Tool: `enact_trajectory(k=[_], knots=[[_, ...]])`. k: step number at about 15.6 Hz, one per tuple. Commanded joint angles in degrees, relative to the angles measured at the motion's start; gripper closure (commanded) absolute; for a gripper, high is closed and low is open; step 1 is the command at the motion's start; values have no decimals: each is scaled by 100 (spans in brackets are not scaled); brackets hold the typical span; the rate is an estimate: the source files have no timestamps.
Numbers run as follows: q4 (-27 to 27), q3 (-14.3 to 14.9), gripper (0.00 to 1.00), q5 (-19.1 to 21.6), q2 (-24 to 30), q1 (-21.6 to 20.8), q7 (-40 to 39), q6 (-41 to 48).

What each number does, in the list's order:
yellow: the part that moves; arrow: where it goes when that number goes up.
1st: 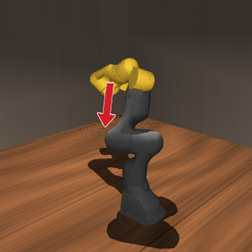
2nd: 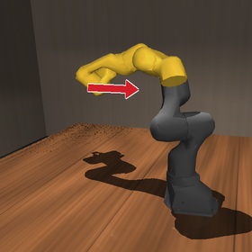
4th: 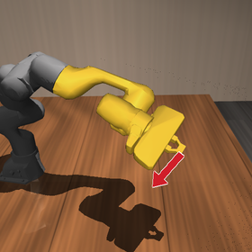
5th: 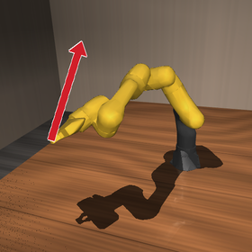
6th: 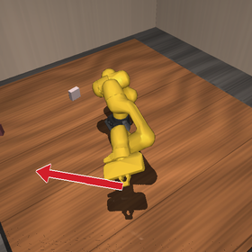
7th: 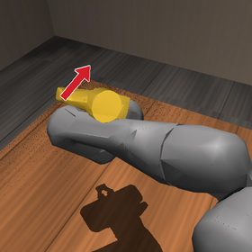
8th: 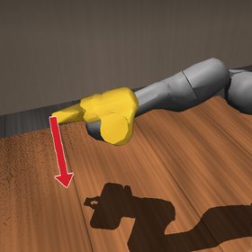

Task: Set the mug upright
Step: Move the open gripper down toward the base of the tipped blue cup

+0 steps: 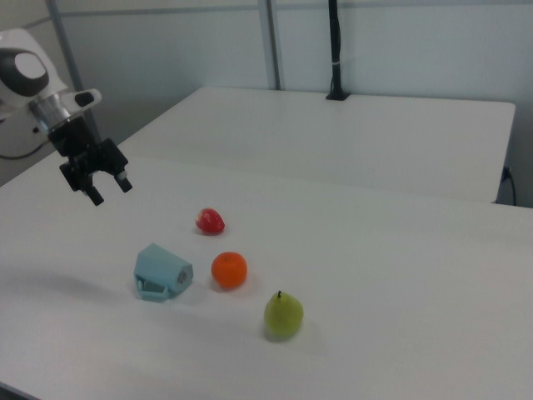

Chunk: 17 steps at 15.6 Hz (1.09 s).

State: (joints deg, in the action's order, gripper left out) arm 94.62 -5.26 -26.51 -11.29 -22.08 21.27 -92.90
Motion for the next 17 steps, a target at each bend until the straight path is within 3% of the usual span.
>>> enact_trajectory(k=[1,9,14,17], knots=[[-58,16,0,-749,-601,-445,763,307],[-76,25,1,-1699,-1727,-674,2318,492],[-32,86,18,-1840,-1956,-552,2742,667],[30,87,34,-1840,-1939,-323,2742,711]])
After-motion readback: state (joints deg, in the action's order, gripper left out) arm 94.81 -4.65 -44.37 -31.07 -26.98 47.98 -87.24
